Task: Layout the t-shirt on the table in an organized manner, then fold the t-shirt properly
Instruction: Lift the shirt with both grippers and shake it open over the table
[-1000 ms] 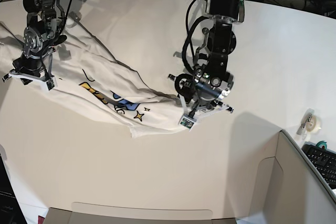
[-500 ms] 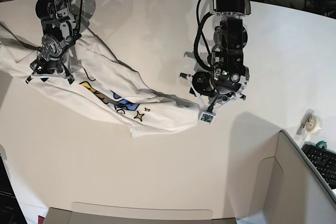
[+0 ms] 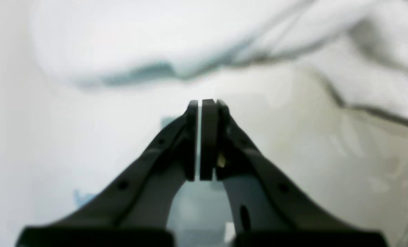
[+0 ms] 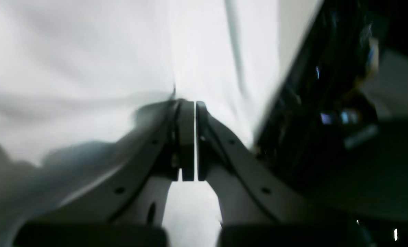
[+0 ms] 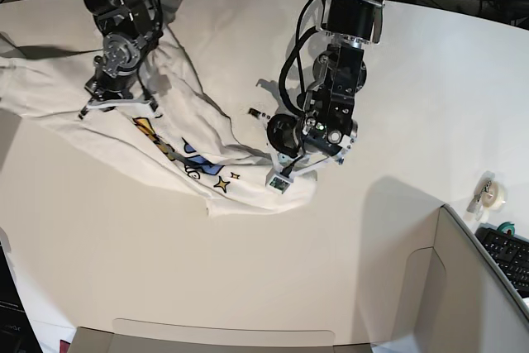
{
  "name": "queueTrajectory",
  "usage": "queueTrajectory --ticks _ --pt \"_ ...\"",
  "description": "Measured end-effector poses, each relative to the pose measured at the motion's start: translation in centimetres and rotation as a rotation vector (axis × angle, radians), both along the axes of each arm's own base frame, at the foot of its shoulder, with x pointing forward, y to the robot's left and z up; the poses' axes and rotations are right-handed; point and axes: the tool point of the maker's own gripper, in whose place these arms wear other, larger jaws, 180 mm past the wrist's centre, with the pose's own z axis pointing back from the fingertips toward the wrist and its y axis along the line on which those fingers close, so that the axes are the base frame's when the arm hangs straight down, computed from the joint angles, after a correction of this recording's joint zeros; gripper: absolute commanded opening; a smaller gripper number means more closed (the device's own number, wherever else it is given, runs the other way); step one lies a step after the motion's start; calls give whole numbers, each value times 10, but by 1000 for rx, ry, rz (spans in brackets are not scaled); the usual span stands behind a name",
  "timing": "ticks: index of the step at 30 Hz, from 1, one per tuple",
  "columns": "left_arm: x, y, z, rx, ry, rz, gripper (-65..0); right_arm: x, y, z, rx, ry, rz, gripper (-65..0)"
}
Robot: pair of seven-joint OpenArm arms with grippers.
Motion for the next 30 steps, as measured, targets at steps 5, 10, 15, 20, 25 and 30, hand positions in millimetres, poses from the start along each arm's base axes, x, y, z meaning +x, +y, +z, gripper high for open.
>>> queueTrajectory --ticks 5,10,15,20,25,30 --pt "15 -3 15 -12 -49 -1 -634 -17 33 -4 49 26 40 -650" --pt "14 0 8 2 -22 -2 -634 -20 104 -8 125 49 133 -650" --pt "21 -1 10 -4 -35 -2 -634 -2 181 -4 297 35 193 -641" --pt "23 4 19 -4 -63 2 -634 30 217 34 402 -74 206 -625" --pt "29 19 41 25 -142 16 -634 61 174 72 436 -222 61 -627" --pt "-3 29 43 52 -119 17 -636 92 118 89 358 -301 -44 -629"
